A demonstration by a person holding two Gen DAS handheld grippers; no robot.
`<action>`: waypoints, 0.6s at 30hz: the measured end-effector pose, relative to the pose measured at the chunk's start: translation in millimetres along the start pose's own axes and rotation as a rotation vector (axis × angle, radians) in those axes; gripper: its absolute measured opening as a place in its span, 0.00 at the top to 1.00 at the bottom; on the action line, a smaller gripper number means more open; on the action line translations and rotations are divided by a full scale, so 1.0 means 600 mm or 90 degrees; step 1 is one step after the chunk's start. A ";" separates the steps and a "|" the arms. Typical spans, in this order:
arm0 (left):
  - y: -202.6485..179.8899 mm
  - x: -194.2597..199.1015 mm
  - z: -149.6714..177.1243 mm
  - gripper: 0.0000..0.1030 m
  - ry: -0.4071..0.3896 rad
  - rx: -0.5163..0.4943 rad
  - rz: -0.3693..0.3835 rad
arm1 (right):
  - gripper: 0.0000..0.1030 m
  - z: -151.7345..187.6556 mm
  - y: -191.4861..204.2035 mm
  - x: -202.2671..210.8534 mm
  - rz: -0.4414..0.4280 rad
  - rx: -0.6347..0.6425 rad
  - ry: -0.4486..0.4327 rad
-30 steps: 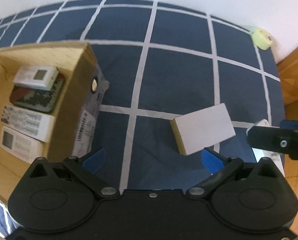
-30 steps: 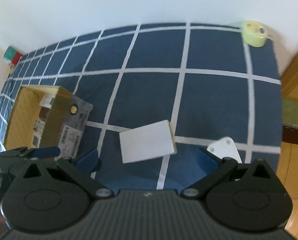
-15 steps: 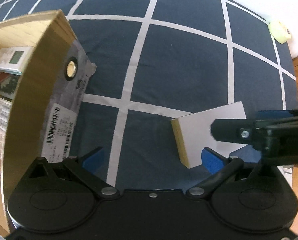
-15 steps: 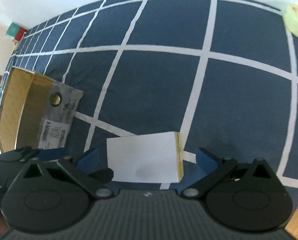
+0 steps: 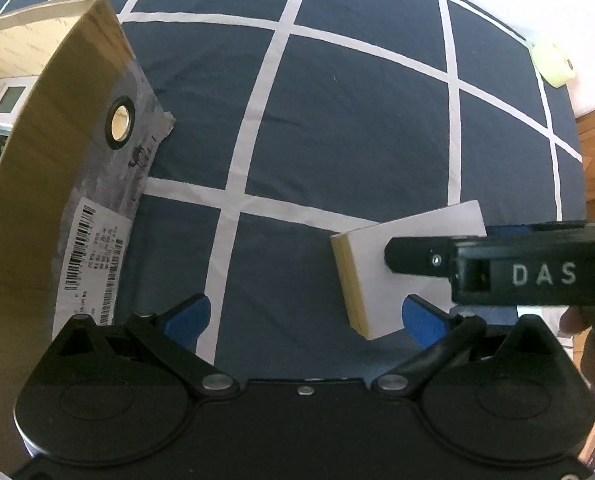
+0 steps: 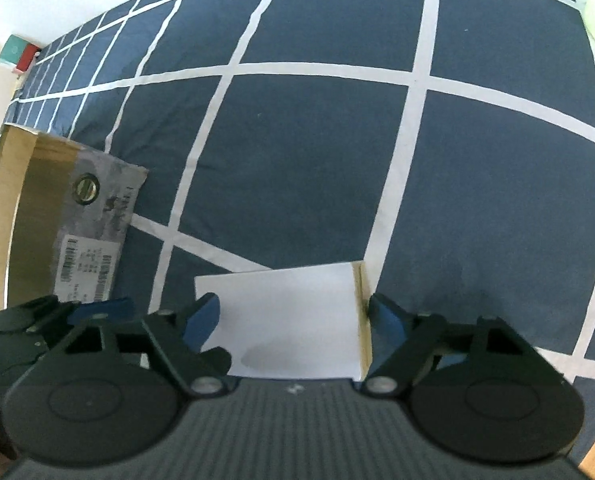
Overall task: Organize objects
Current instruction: 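Close the right gripper on the small white cardboard box, then lift the white cardboard box with the right gripper and carry it over the box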
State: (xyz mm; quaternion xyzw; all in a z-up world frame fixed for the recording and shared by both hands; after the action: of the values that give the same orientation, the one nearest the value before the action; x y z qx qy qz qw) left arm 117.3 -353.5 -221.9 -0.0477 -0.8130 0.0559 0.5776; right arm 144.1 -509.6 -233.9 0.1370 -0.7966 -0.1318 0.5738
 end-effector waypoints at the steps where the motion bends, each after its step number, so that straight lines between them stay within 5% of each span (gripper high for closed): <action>1: 0.001 -0.001 0.001 0.00 0.001 0.001 0.003 | 0.25 -0.001 -0.001 -0.001 0.000 -0.007 0.000; 12: 0.001 -0.009 -0.001 0.01 0.012 -0.008 0.032 | 0.28 0.025 0.014 -0.003 0.010 -0.095 0.011; 18: -0.007 -0.014 0.001 0.10 0.020 -0.011 0.064 | 0.28 0.026 0.012 -0.003 0.005 -0.099 0.007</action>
State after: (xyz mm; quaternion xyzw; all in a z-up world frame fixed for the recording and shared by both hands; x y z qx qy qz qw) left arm 119.4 -359.1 -228.9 -0.0944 -0.8007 0.0772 0.5865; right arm 129.4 -501.5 -237.7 0.0897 -0.7811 -0.1906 0.5877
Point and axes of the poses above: each gripper's, at about its wrist camera, not at the fingertips, and x roughly against the way its jaws point, y to its left, z to its underside, the point moved 4 cm from there along -x, roughly the way its jaws point, and after that the axes turned 13 degrees about -y, right-handed, at the moved point
